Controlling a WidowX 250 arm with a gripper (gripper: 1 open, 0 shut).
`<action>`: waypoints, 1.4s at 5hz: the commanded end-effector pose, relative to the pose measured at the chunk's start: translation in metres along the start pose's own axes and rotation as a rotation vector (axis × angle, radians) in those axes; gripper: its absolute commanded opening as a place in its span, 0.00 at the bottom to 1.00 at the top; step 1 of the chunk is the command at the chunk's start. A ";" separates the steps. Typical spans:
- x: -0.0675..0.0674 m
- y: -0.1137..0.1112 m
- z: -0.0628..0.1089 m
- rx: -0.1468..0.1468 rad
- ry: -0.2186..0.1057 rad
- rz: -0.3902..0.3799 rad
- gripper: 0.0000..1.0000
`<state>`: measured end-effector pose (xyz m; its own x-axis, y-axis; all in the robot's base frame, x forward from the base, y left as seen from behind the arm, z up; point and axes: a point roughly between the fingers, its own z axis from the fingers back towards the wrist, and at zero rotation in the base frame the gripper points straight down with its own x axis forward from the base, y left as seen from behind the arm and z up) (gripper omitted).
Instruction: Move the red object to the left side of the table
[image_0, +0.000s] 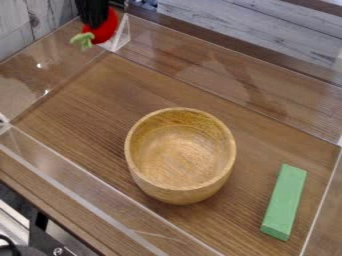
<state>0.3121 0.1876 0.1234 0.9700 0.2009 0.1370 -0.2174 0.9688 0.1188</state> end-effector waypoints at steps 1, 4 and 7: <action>0.001 0.005 0.004 0.013 -0.050 -0.027 0.00; 0.018 0.016 -0.035 -0.016 -0.030 -0.068 0.00; 0.018 0.014 -0.073 -0.080 -0.012 -0.193 0.00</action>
<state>0.3297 0.2099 0.0434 0.9958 0.0118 0.0913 -0.0157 0.9990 0.0418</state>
